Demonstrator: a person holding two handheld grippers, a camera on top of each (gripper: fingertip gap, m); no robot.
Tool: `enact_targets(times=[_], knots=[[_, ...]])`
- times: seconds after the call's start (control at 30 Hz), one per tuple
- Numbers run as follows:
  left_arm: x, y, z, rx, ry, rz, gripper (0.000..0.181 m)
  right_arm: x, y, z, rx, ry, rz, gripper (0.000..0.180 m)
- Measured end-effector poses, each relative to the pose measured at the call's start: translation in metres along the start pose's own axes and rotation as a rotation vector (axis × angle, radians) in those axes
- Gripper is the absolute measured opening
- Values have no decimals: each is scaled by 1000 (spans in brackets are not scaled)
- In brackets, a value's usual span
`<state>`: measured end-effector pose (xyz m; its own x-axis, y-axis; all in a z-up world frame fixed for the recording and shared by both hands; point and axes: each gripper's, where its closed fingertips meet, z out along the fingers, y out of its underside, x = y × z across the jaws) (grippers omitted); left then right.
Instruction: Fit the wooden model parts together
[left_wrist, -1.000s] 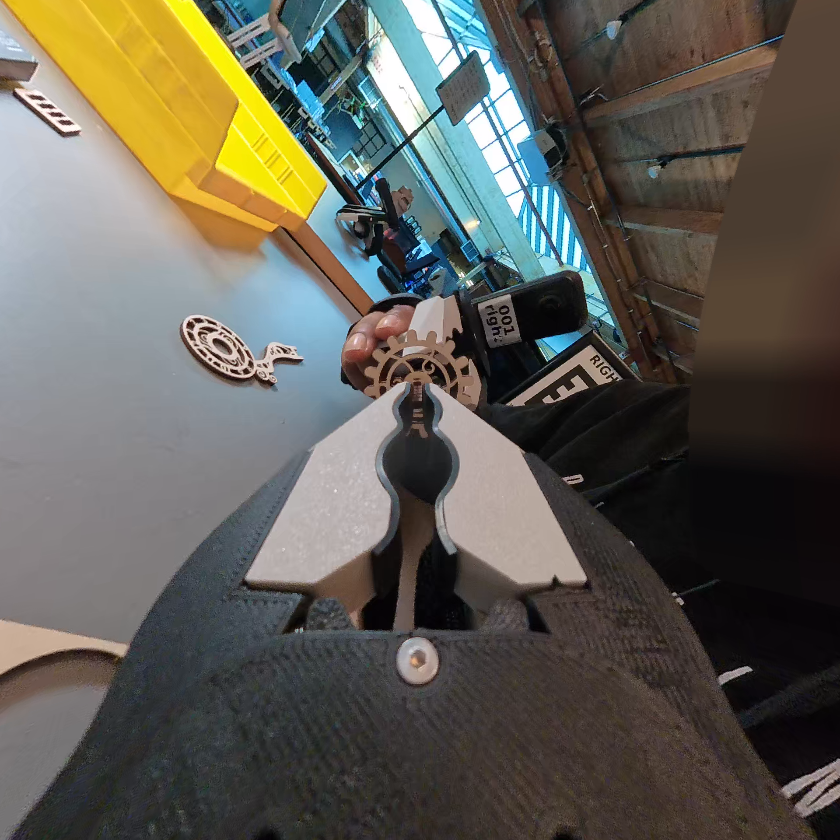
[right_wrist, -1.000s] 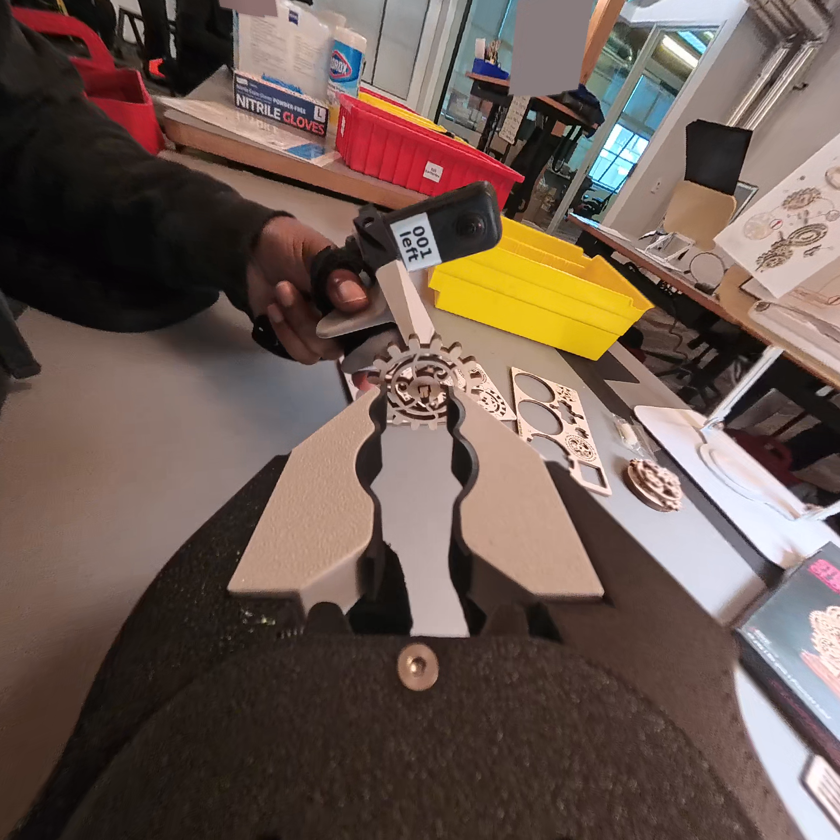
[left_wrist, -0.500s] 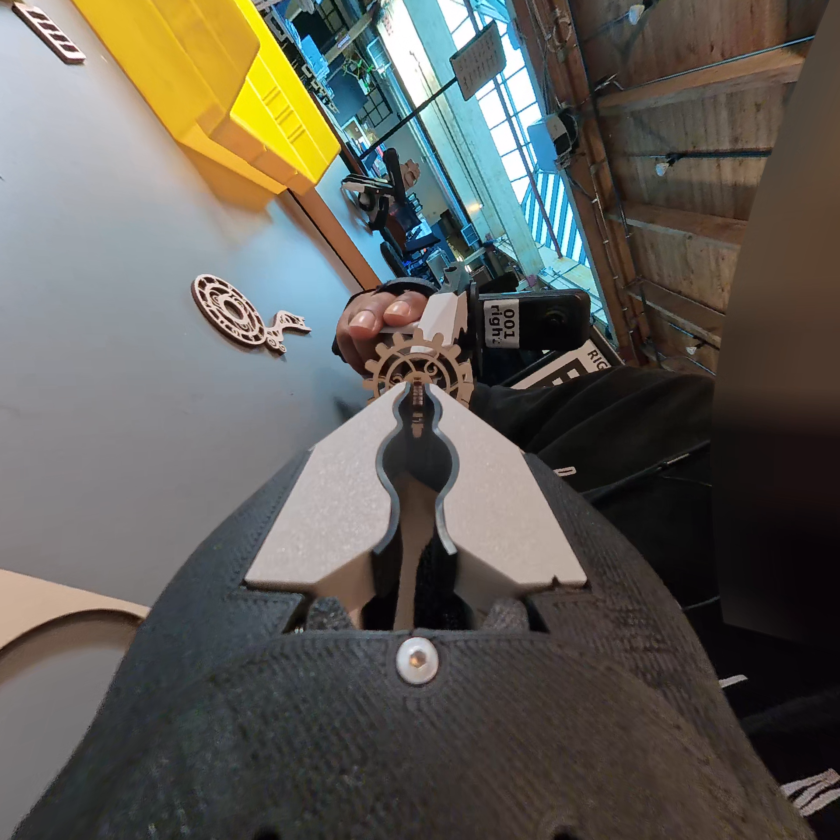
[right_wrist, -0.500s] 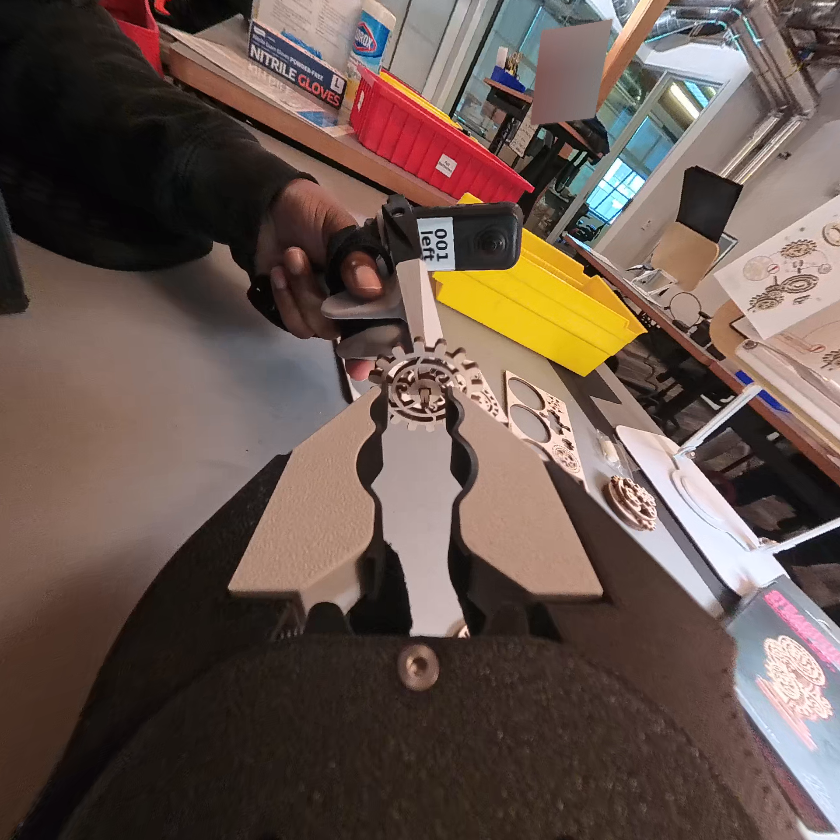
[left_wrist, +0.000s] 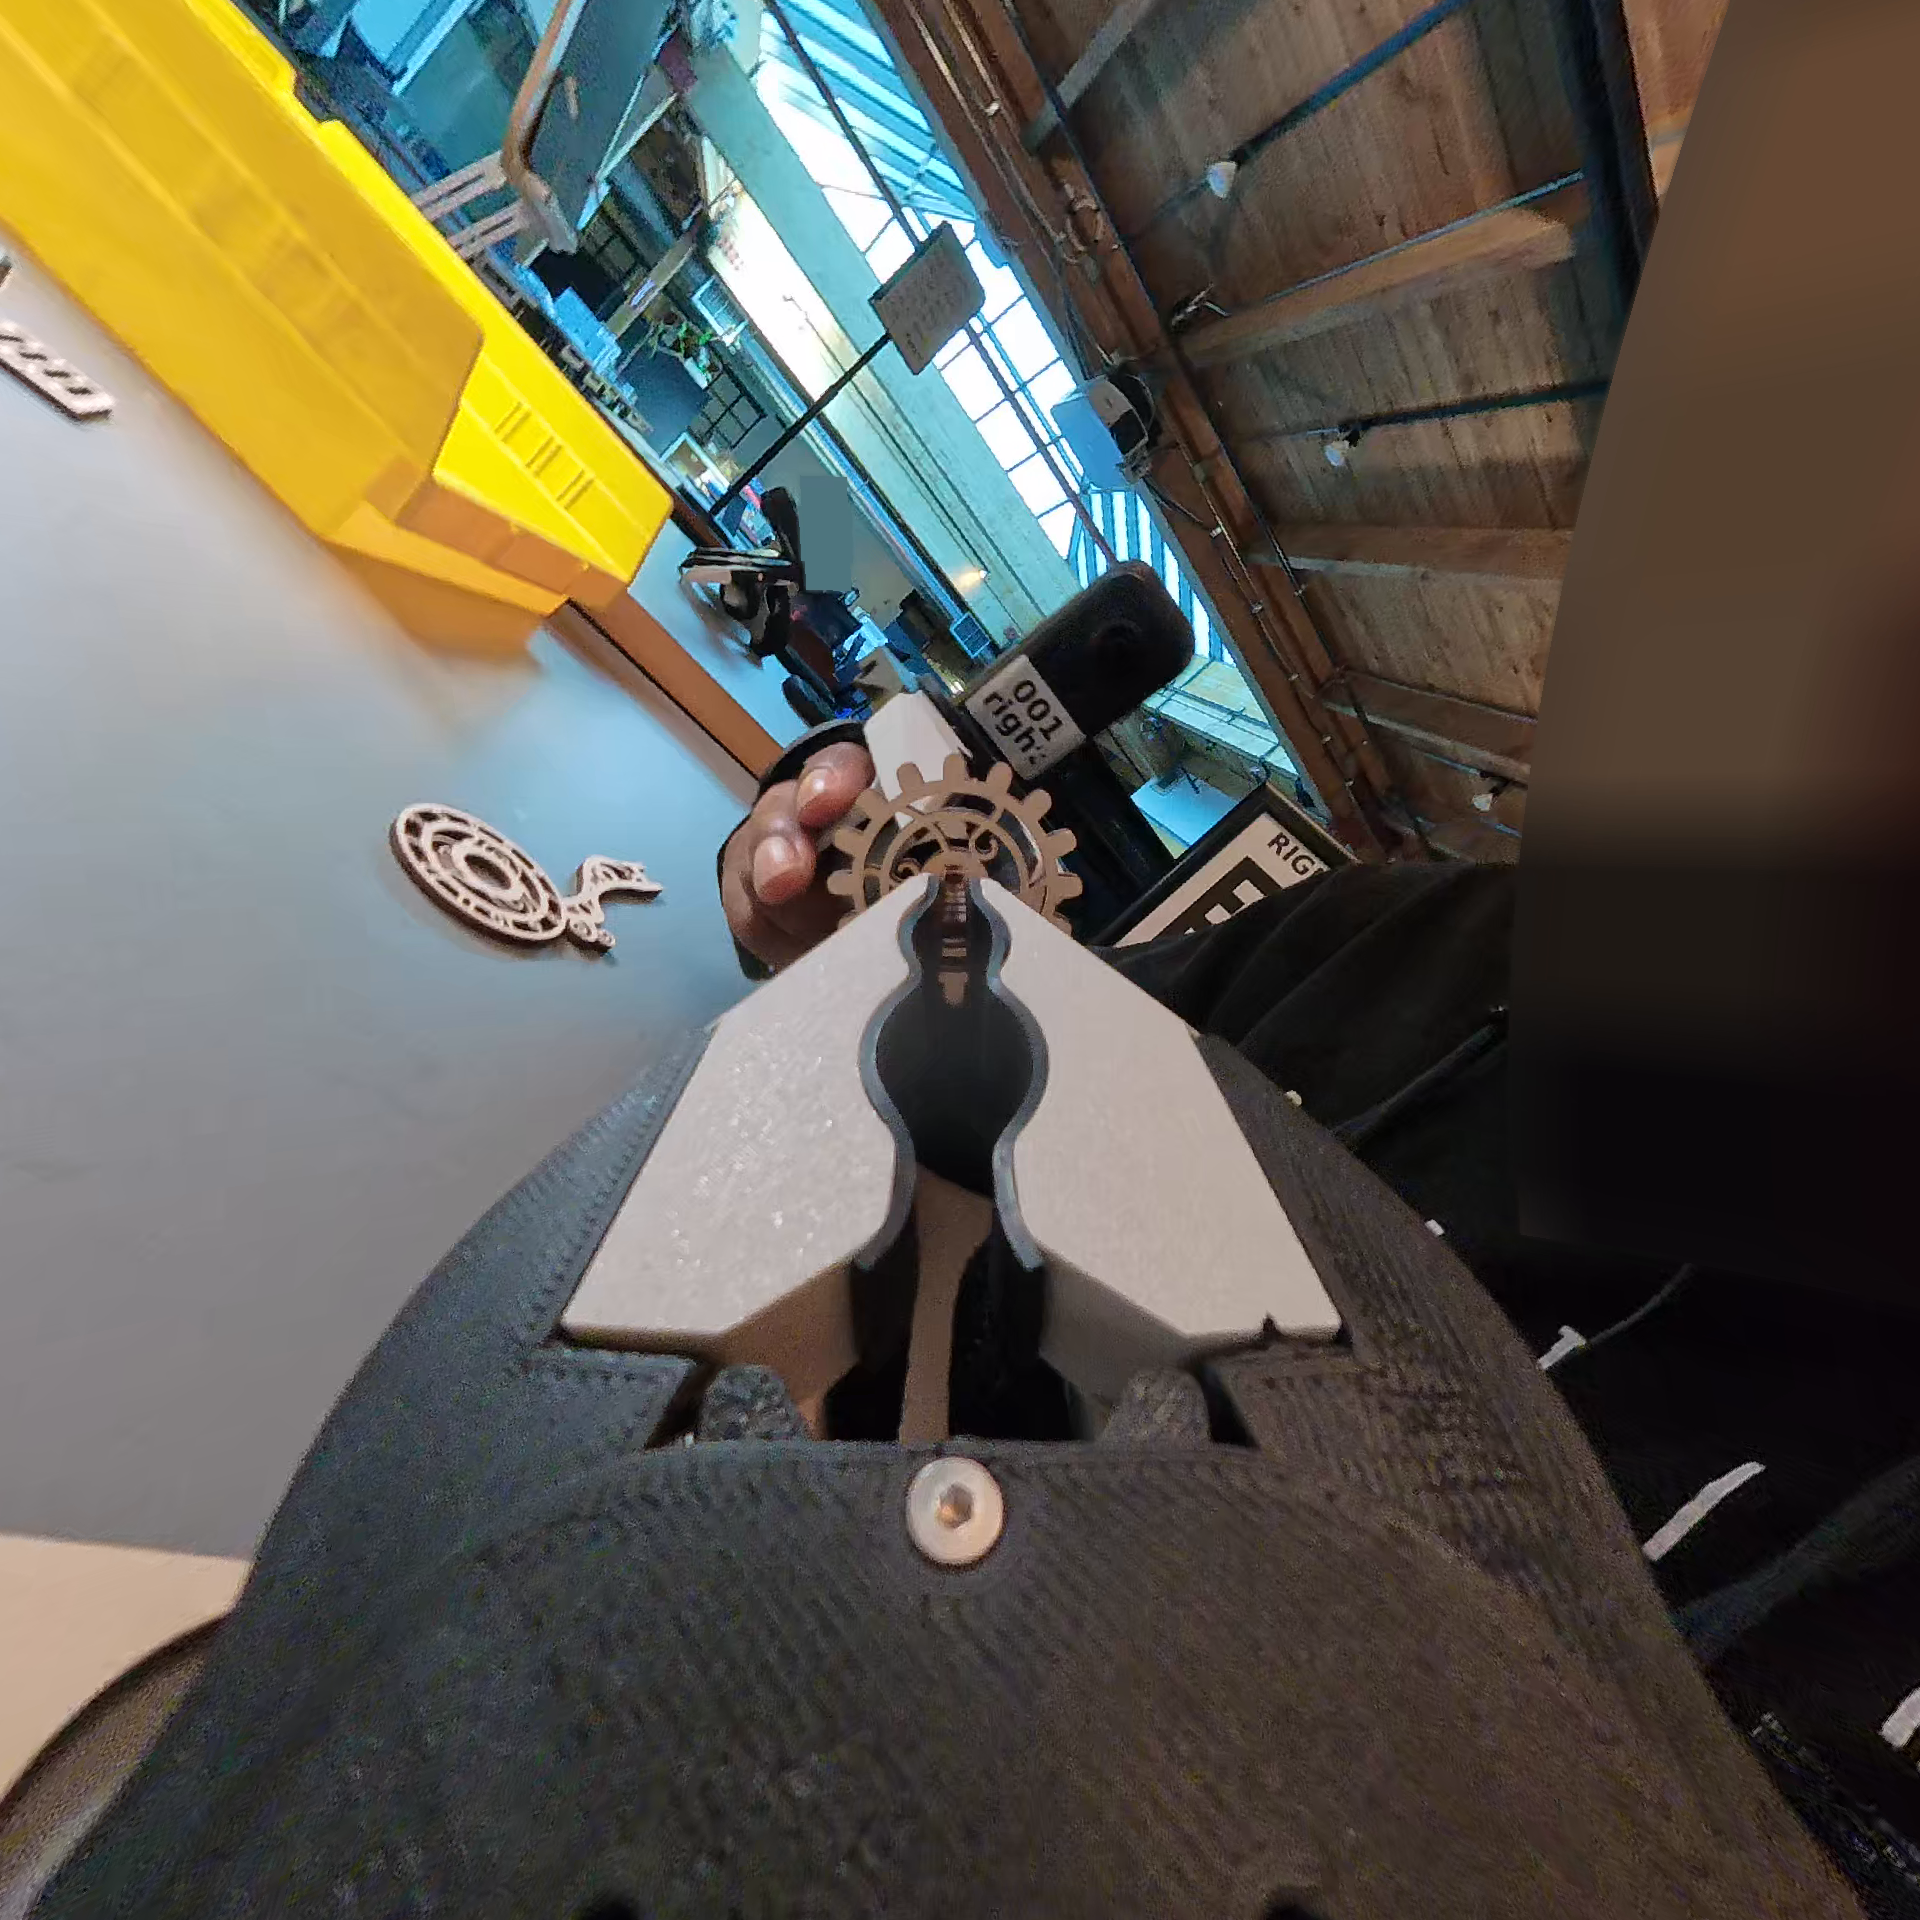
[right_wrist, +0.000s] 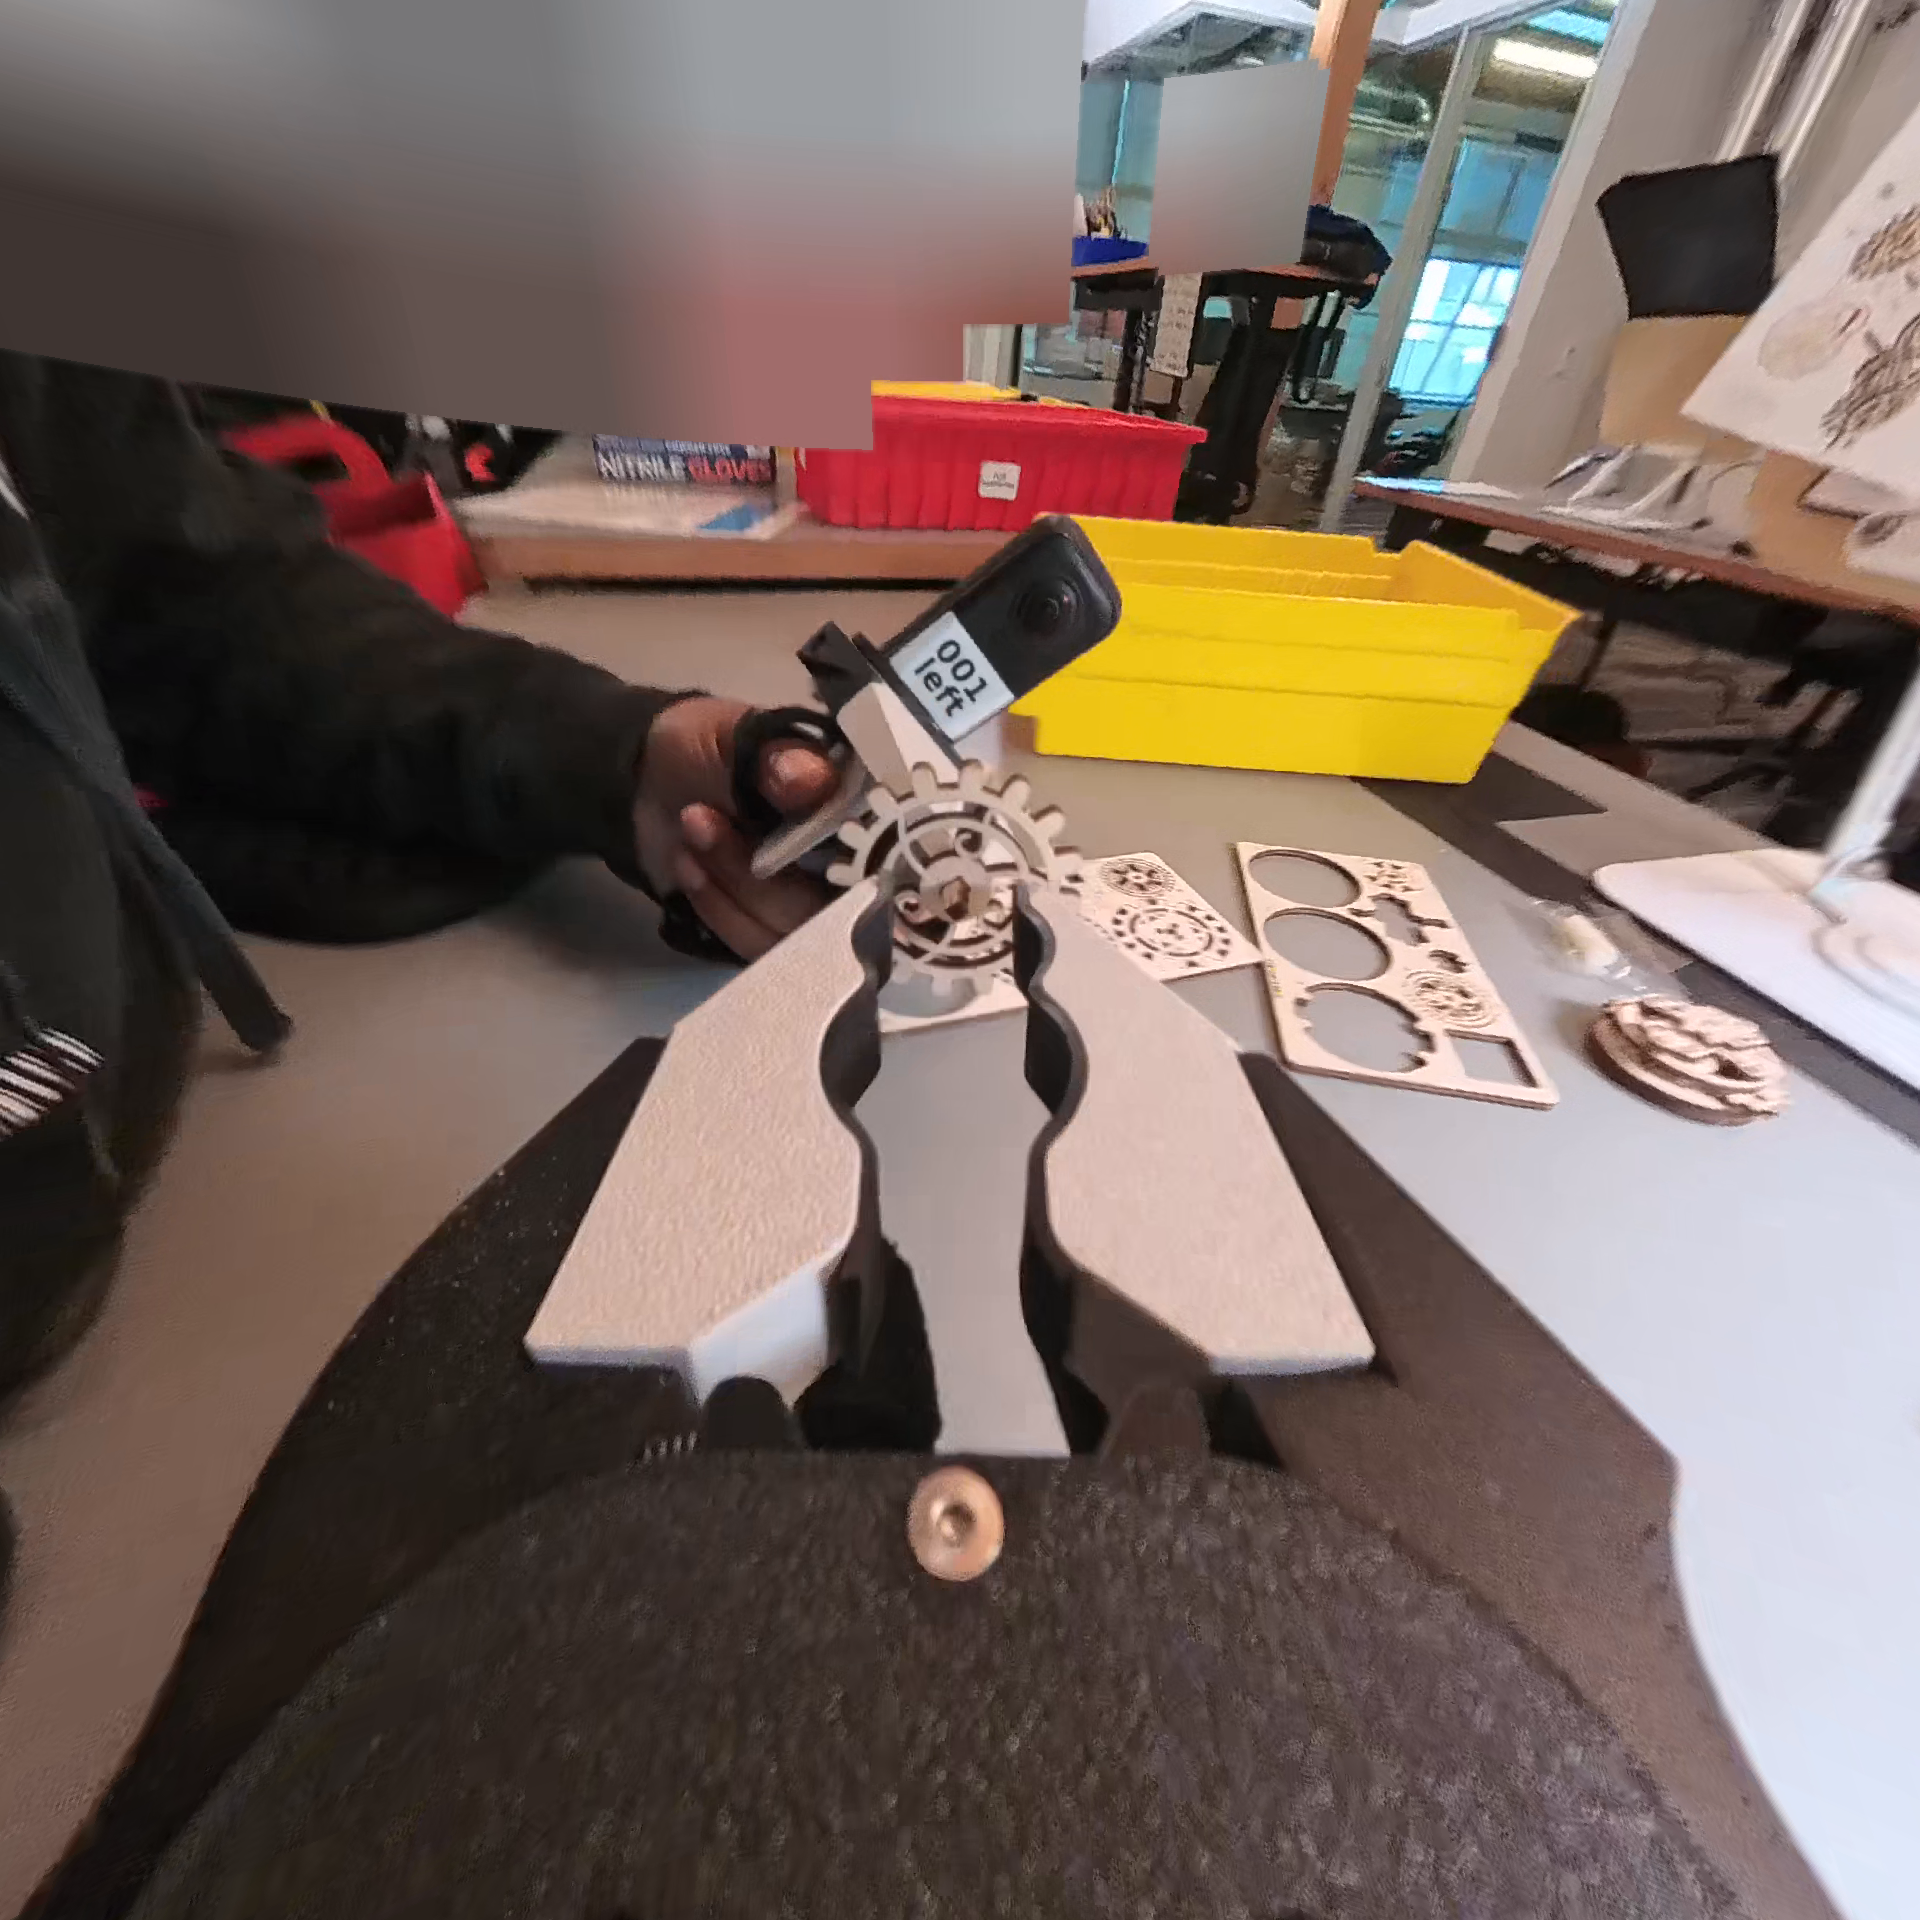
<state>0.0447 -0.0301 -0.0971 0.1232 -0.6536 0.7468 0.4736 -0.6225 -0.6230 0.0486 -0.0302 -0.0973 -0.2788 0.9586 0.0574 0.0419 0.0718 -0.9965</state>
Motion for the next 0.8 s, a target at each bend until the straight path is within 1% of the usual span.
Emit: enact_targets(times=[0.1, 0.2, 0.33, 0.43, 0.5, 0.6, 0.67, 0.8], knots=[[6, -2, 2, 4, 8, 94, 1, -2, -8, -3, 42, -46, 115, 19], [14, -2, 4, -7, 17, 202, 1, -4, -10, -4, 47, -78, 178, 20], [19, 0, 7, -22, 0, 317, 1, -9, -13, -6, 49, -94, 181, 25], [16, 7, 8, -70, -41, 394, 1, -12, -17, -6, 62, -93, 157, 21], [20, 7, 9, -64, -46, 429, 2, -15, -19, -6, 74, -112, 159, 19], [21, 10, 10, -90, -69, 491, 2, -18, -18, -8, 79, -129, 142, 19], [24, 7, 9, -86, -84, 547, 1, -18, -18, -9, 75, -139, 132, 24], [27, 3, 4, -93, -121, 668, 1, -13, -15, -13, 50, -151, 196, 54]])
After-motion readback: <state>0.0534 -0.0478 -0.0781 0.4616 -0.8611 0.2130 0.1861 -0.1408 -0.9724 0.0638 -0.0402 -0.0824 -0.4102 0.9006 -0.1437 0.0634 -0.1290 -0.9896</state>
